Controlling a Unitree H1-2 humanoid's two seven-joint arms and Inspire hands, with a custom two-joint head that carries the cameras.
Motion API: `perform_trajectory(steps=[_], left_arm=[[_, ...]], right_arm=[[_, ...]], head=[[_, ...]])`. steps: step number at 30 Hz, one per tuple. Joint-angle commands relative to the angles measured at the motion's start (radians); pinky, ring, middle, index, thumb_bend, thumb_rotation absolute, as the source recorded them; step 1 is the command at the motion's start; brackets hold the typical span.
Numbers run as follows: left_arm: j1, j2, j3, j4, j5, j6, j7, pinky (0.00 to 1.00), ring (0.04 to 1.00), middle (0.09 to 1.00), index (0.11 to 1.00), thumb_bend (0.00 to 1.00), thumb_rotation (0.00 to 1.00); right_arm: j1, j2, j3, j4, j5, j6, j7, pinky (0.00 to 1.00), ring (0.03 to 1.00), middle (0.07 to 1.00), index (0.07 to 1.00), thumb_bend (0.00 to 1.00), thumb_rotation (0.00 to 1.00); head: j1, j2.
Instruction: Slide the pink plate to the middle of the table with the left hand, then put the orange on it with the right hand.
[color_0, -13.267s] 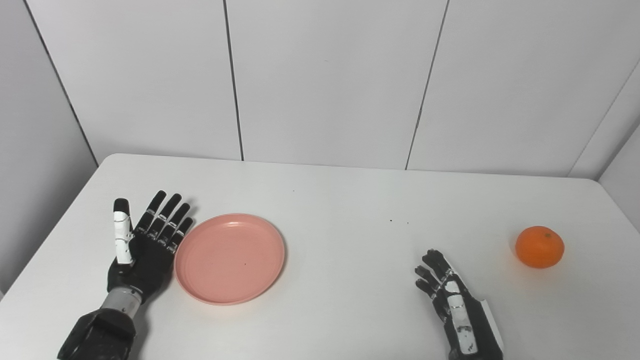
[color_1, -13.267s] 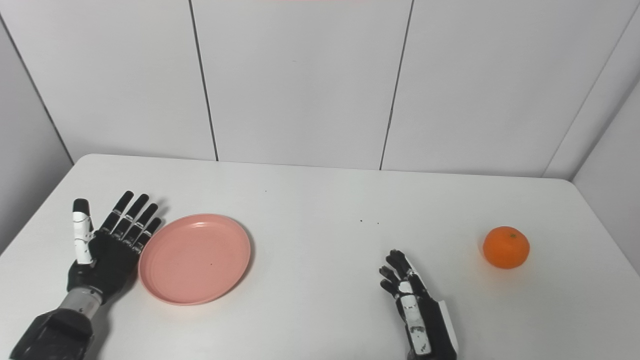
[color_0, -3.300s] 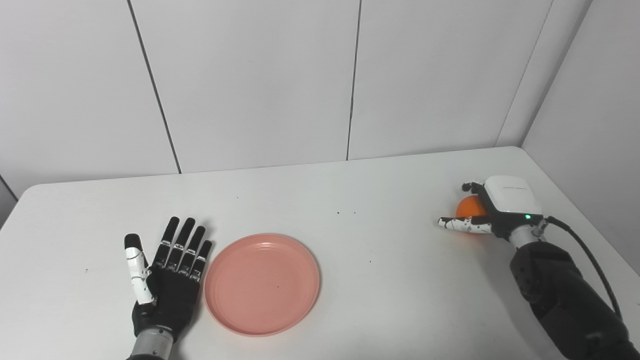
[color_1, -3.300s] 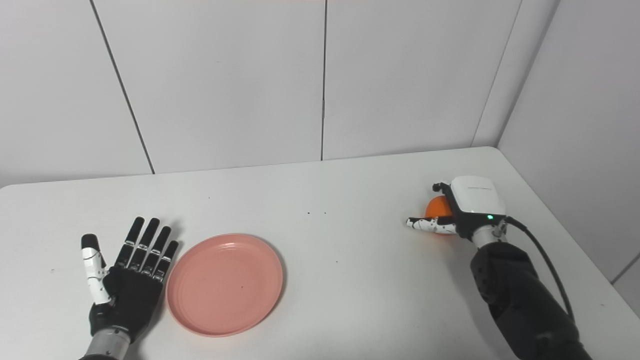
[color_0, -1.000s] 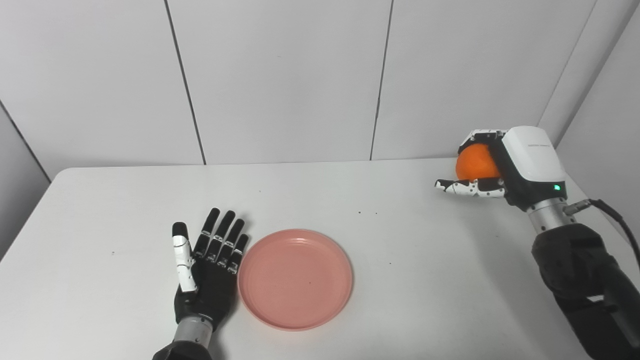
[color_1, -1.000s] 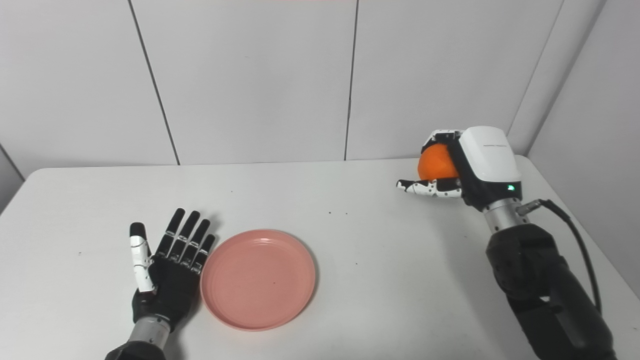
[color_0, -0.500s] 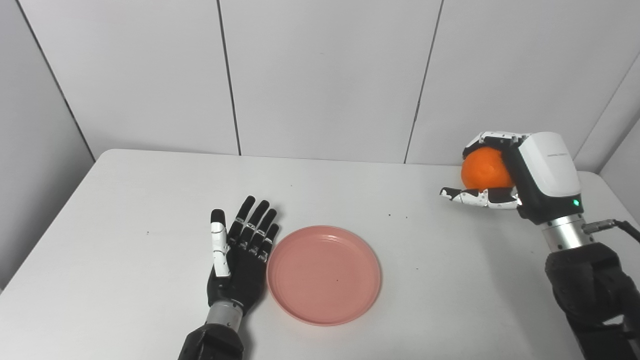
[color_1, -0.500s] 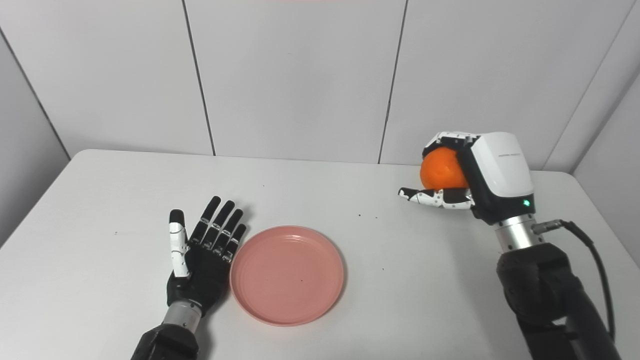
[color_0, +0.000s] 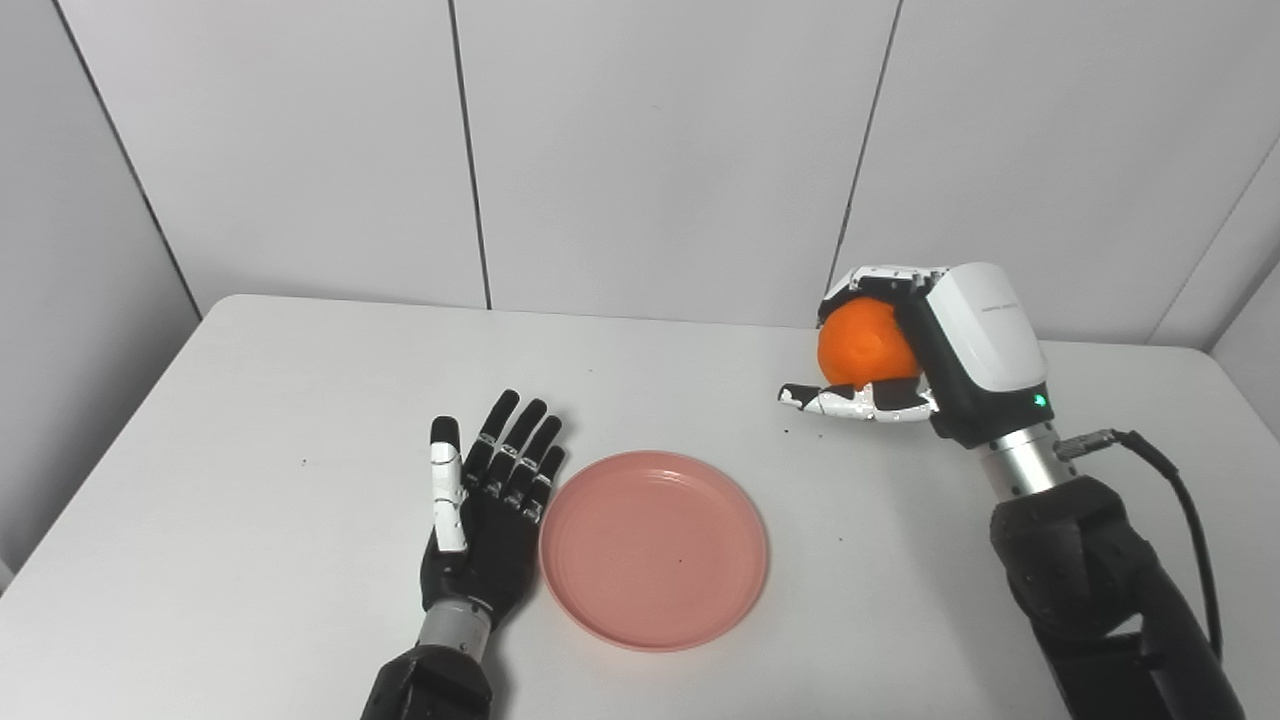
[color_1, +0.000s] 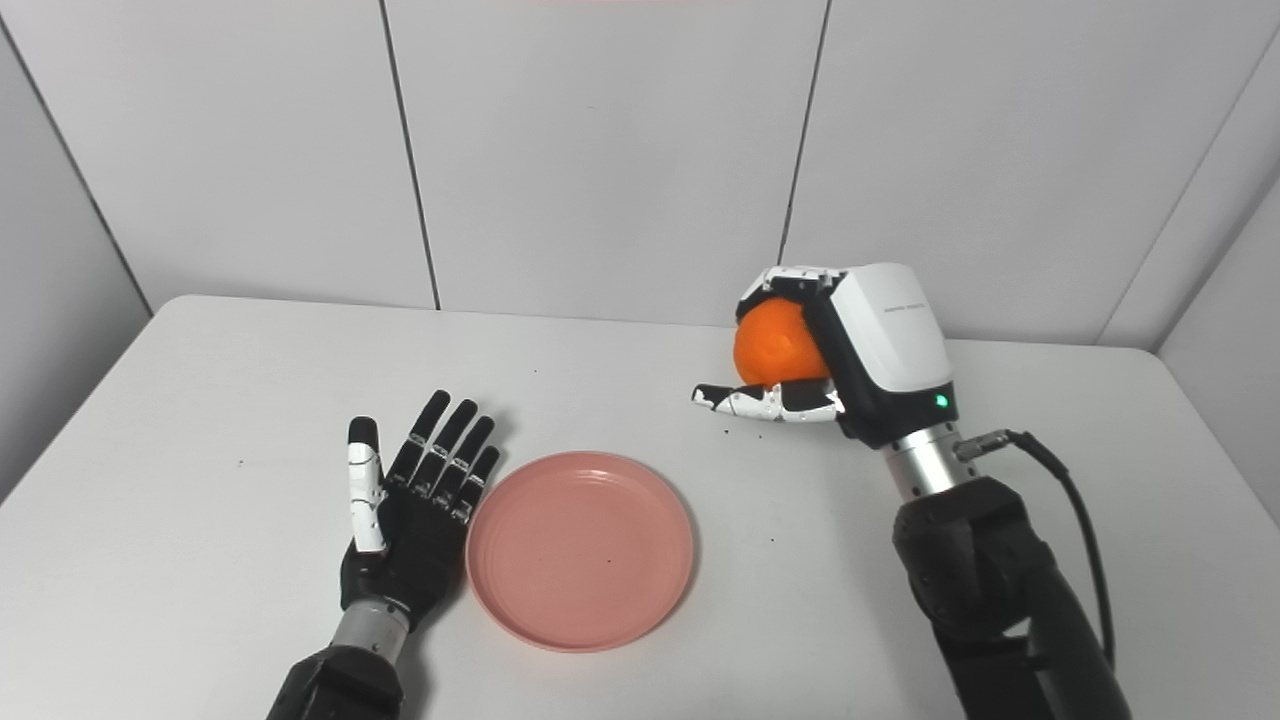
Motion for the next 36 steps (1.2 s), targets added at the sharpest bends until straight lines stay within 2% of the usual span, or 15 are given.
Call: perform_trajectory(steps=[1, 4, 8, 17, 21, 25, 30, 34, 36], left_arm=[[0.032, -0.039, 0.003, 0.057, 0.016, 0.025, 0.039, 1.00, 0.877, 0.797, 0.813, 0.76, 0.64], [0.032, -0.039, 0.004, 0.056, 0.017, 0.025, 0.042, 1.00, 0.872, 0.799, 0.811, 0.76, 0.64], [0.032, -0.038, 0.004, 0.058, 0.017, 0.021, 0.038, 1.00, 0.876, 0.797, 0.821, 0.76, 0.65], [0.034, -0.033, 0.007, 0.055, 0.016, 0.023, 0.039, 1.00, 0.879, 0.794, 0.817, 0.76, 0.65], [0.036, -0.032, 0.005, 0.054, 0.016, 0.025, 0.036, 1.00, 0.878, 0.794, 0.812, 0.75, 0.66], [0.036, -0.034, 0.005, 0.054, 0.018, 0.024, 0.039, 1.00, 0.879, 0.795, 0.809, 0.75, 0.66], [0.037, -0.039, 0.005, 0.046, 0.018, 0.024, 0.045, 1.00, 0.881, 0.800, 0.810, 0.75, 0.66], [0.039, -0.037, 0.004, 0.049, 0.015, 0.022, 0.037, 1.00, 0.885, 0.800, 0.811, 0.75, 0.67], [0.038, -0.036, 0.005, 0.052, 0.015, 0.022, 0.037, 1.00, 0.881, 0.802, 0.811, 0.75, 0.67]], right_arm=[[-0.052, 0.019, 0.010, -0.022, -0.013, -0.026, -0.004, 0.10, 0.154, 0.224, 0.300, 0.56, 0.39], [-0.061, 0.047, 0.036, -0.016, -0.029, -0.032, -0.003, 0.11, 0.162, 0.234, 0.319, 0.56, 0.43], [-0.065, 0.083, 0.061, -0.009, -0.033, -0.038, 0.001, 0.11, 0.163, 0.229, 0.274, 0.57, 0.42], [-0.077, 0.143, 0.128, 0.021, -0.049, -0.044, 0.012, 0.15, 0.196, 0.258, 0.309, 0.55, 0.40], [-0.076, 0.167, 0.168, 0.050, -0.081, -0.039, 0.009, 0.13, 0.176, 0.240, 0.273, 0.56, 0.40], [-0.069, 0.187, 0.200, 0.084, -0.106, -0.024, 0.012, 0.13, 0.179, 0.249, 0.289, 0.55, 0.45], [-0.054, 0.193, 0.229, 0.124, -0.140, -0.020, 0.013, 0.13, 0.187, 0.261, 0.322, 0.54, 0.42], [-0.034, 0.190, 0.247, 0.156, -0.159, -0.030, 0.000, 0.12, 0.178, 0.249, 0.295, 0.55, 0.41], [-0.025, 0.189, 0.254, 0.165, -0.166, -0.031, -0.001, 0.13, 0.180, 0.252, 0.296, 0.54, 0.44]], head=[[0.001, 0.000], [0.000, 0.000], [-0.001, 0.000], [-0.020, 0.006], [-0.020, 0.006], [-0.028, 0.009], [-0.029, 0.012], [-0.028, 0.014], [-0.028, 0.014]])
